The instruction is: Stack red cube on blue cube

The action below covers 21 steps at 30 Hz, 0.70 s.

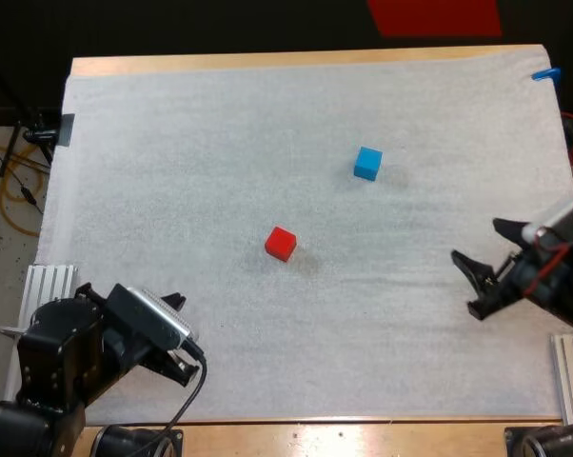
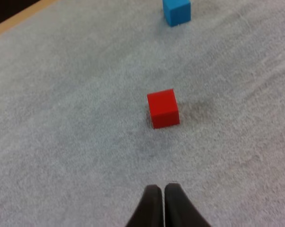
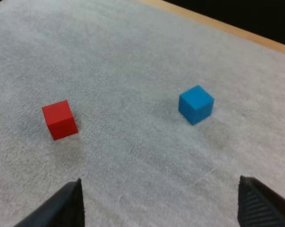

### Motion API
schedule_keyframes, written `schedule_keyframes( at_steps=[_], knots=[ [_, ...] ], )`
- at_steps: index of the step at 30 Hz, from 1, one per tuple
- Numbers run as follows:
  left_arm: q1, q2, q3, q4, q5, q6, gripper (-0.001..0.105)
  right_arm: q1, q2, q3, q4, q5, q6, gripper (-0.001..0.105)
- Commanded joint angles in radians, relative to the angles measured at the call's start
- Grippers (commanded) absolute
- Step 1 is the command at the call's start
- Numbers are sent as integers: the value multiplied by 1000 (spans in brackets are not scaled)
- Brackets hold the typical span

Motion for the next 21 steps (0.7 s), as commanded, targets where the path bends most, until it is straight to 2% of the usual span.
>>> schedule_keyframes(
  at_steps=[1,5,8,14,21],
  knots=[
    [-2,-9,-1,4,19,-6,0,24,20,-16,-46,-19,-19,66],
    [-2,-13,-1,4,64,-6,0,142,109,-28,-123,-1,-19,66],
    [-2,-13,-1,4,63,-6,0,238,183,-31,-168,54,-11,66],
    [-2,-13,-1,4,63,-6,0,374,318,-30,-261,78,1,66],
    [-2,-13,-1,4,63,-6,0,486,465,-72,-351,167,1,66]
  ],
)
